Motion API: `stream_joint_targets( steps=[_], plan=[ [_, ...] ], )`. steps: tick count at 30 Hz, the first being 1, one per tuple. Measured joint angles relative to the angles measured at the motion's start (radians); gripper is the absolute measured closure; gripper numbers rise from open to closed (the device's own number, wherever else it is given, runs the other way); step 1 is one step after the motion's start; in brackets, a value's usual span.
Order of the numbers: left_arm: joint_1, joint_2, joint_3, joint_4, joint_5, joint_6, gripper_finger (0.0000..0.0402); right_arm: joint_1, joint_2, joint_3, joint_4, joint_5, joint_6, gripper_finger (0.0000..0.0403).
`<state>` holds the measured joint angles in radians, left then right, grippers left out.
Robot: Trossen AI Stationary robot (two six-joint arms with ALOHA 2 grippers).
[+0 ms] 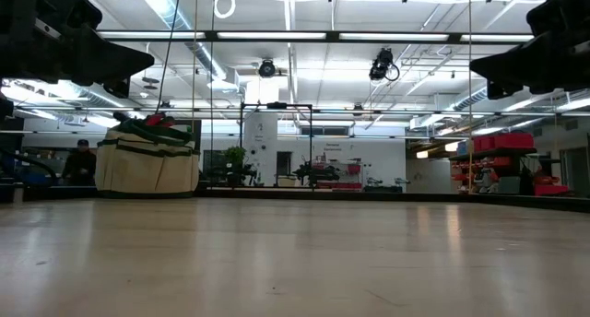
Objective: Pick & Place Garden tools in Gardening bag
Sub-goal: Return to Home Position
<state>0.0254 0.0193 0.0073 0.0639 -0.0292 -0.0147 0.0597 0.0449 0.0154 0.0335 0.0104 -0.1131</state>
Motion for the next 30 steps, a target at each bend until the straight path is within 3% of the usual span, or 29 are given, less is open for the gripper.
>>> stream_joint_targets(
  steps=[30],
  plan=[
    [0.000,0.000,0.000,0.000,0.000,0.000,0.0376,-0.027,-0.046,0.001,-0.012,0.000,-0.004,0.0399]
  ],
)
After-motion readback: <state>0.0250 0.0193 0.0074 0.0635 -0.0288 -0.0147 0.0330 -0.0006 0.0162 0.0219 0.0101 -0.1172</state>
